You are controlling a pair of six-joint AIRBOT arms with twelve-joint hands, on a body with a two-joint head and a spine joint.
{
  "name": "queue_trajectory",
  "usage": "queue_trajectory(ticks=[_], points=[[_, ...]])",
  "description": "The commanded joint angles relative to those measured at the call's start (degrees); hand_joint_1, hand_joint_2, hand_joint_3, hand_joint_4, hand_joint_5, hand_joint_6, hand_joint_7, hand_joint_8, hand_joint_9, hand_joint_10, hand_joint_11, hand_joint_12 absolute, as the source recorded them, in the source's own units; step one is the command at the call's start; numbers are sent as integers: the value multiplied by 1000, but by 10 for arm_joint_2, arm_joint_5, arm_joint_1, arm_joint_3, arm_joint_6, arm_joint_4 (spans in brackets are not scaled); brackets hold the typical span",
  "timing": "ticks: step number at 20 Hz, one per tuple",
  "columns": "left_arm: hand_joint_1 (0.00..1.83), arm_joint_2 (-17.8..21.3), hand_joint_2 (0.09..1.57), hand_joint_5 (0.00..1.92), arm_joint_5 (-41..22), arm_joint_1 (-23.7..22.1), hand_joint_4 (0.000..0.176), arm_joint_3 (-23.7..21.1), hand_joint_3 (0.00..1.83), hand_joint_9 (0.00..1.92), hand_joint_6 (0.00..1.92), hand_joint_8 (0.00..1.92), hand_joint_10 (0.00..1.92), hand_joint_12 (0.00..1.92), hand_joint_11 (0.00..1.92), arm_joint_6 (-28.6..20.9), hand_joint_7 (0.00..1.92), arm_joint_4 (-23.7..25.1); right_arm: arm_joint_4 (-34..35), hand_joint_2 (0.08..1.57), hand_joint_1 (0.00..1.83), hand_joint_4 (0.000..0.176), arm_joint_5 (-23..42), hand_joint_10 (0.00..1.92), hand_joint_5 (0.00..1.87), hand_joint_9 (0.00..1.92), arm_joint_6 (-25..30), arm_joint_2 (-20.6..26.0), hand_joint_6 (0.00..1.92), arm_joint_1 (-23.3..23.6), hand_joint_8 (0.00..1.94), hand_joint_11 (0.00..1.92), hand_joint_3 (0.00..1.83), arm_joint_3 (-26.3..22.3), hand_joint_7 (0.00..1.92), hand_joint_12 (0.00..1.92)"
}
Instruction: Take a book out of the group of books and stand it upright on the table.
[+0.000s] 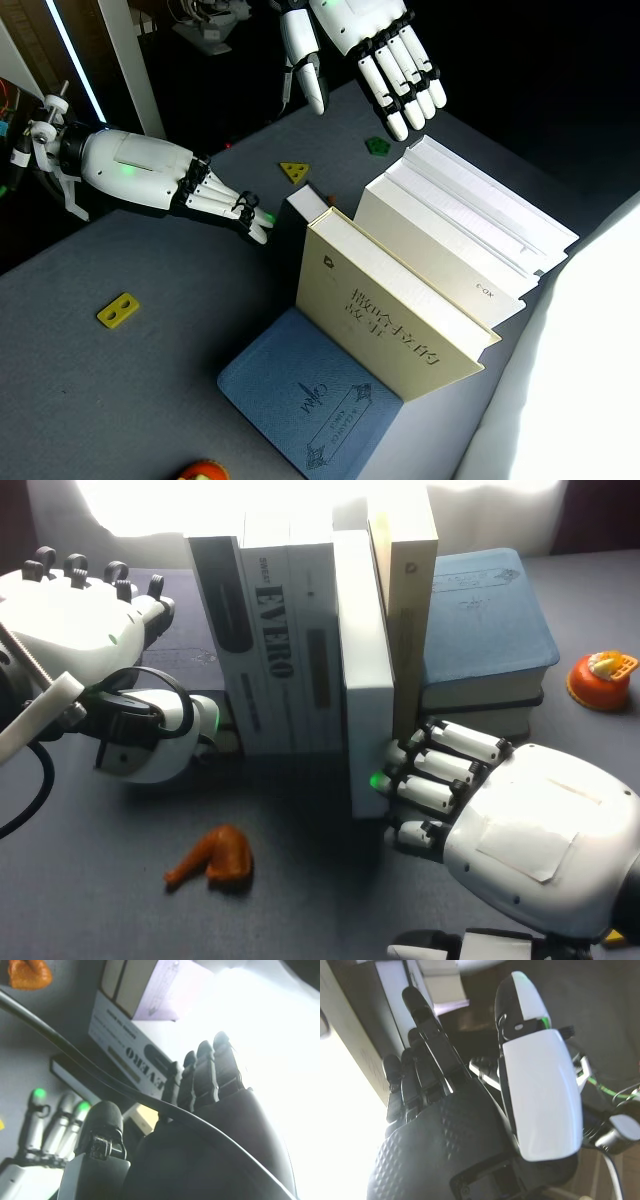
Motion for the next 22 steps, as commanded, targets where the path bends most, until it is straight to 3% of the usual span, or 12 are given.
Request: queue_trajectory(ticks=[1,8,11,13,14,16,17,18,19,20,21,22], points=[[68,0,1433,54,3,-4,0,1,0,0,7,0,0,0,0,2,0,54,-25,1165,16,0,51,38,696,196,-3,8,20,5,9,0,1,-7,328,793],[61,0,1433,40,3,-4,0,1,0,0,6,0,0,0,0,2,0,54,-25,1161,46,0,24,73,519,279,3,85,0,3,2,0,0,-73,375,1067],[62,0,1433,40,3,-4,0,1,0,0,5,0,0,0,0,2,0,54,-25,1161,46,0,18,73,517,279,14,100,0,18,2,0,0,-80,375,1070],[80,0,1432,47,3,-4,0,1,0,0,7,1,0,0,0,2,2,54,-2,1157,54,0,21,113,500,340,6,104,1,41,11,0,0,-80,411,1231],[80,0,1431,37,3,-4,0,1,0,0,3,0,0,0,0,2,1,54,10,1157,41,0,21,226,500,374,0,107,1,53,3,0,0,-80,450,1357],[79,0,1431,34,3,-6,0,1,0,0,1,0,0,0,0,2,0,54,12,1157,38,0,15,448,500,302,11,122,0,70,0,0,0,-80,460,1416],[99,0,1412,133,3,-6,0,1,4,117,10,20,6,325,0,2,177,54,12,1176,78,0,9,907,705,431,15,128,129,76,186,27,4,-80,716,1681],[163,0,1392,211,3,-6,0,1,0,213,26,25,28,628,0,2,278,54,12,1184,89,0,2,1171,761,436,20,135,253,82,454,63,2,-80,737,1805],[149,0,1395,258,3,-6,0,1,0,272,31,30,40,817,0,2,355,54,12,1187,102,0,2,1325,790,432,21,140,406,87,811,119,2,-80,678,1870],[190,0,1372,393,0,-6,0,1,0,430,53,45,91,1141,0,2,534,54,12,1194,106,0,3,1422,757,431,26,144,722,94,1058,203,2,-78,653,1911],[244,0,1356,537,-1,-6,0,1,0,590,68,74,274,1388,80,2,704,54,12,1197,98,0,3,1455,711,443,32,146,971,101,1114,268,2,-75,672,1919],[235,0,1374,639,-2,-6,0,0,1,583,106,200,757,1558,202,2,797,54,12,1201,98,0,2,1524,735,498,36,147,1084,107,1140,303,2,-71,736,1921]])
